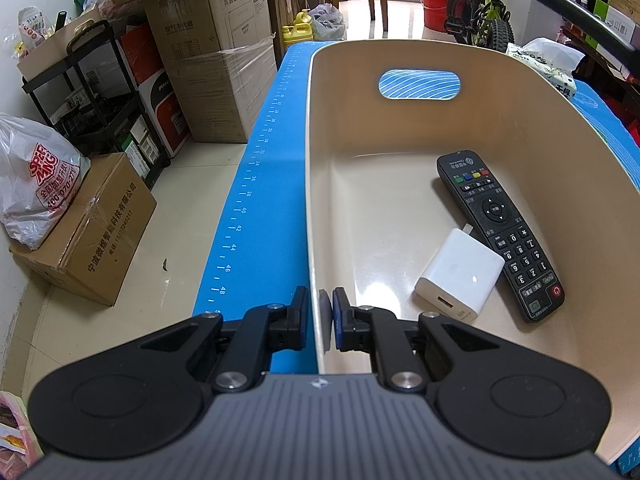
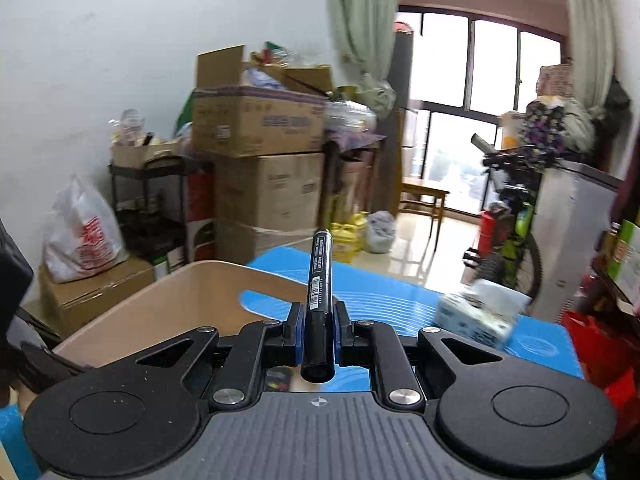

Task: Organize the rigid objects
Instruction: 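Lift the black marker with the right gripper and carry it over the basket, then open the right gripper to drop the marker into the basket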

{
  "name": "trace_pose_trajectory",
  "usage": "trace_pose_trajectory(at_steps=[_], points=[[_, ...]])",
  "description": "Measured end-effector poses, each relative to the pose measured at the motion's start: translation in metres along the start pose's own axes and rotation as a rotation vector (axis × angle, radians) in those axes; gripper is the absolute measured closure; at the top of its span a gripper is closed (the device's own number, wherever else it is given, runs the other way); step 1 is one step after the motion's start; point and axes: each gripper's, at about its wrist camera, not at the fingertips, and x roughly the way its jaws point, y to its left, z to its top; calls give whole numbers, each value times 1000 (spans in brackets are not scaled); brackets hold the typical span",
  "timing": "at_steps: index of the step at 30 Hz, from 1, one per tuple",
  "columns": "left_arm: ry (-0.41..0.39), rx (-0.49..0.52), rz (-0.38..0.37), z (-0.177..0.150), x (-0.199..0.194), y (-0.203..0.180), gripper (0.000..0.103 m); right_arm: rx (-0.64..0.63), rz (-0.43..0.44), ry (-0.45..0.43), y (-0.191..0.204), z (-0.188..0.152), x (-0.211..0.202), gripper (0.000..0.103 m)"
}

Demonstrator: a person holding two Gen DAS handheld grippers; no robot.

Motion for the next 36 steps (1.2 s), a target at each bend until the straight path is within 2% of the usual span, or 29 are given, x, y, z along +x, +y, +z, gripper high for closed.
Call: trace_pose_trajectory(at_steps=[7, 16, 25, 30, 32, 33, 34, 36], points=[[1, -4, -3, 2, 0, -2, 88, -62, 107, 135, 38, 24, 49, 80], [0, -13, -8, 3, 0, -3, 88, -144, 133, 259, 75, 12, 89, 80], [-1, -14, -9, 3, 0, -3, 88, -139, 165, 473, 83, -9, 122, 80], [-2, -13, -7, 2, 0, -4, 88, -155, 158, 542, 87, -13, 130, 80], [-2, -13, -7, 2, 0, -6, 88, -155, 159, 533, 87, -13, 130, 79], [-2, -13, -7, 2, 0, -6, 88, -155, 156, 525, 87, -13, 132, 76], [-2, -13, -7, 2, 0, -5, 88, -152, 149, 515, 86, -13, 131, 69], [-2, -13, -8, 2, 0, -4, 88, -131, 145, 500, 84, -11, 130, 47]])
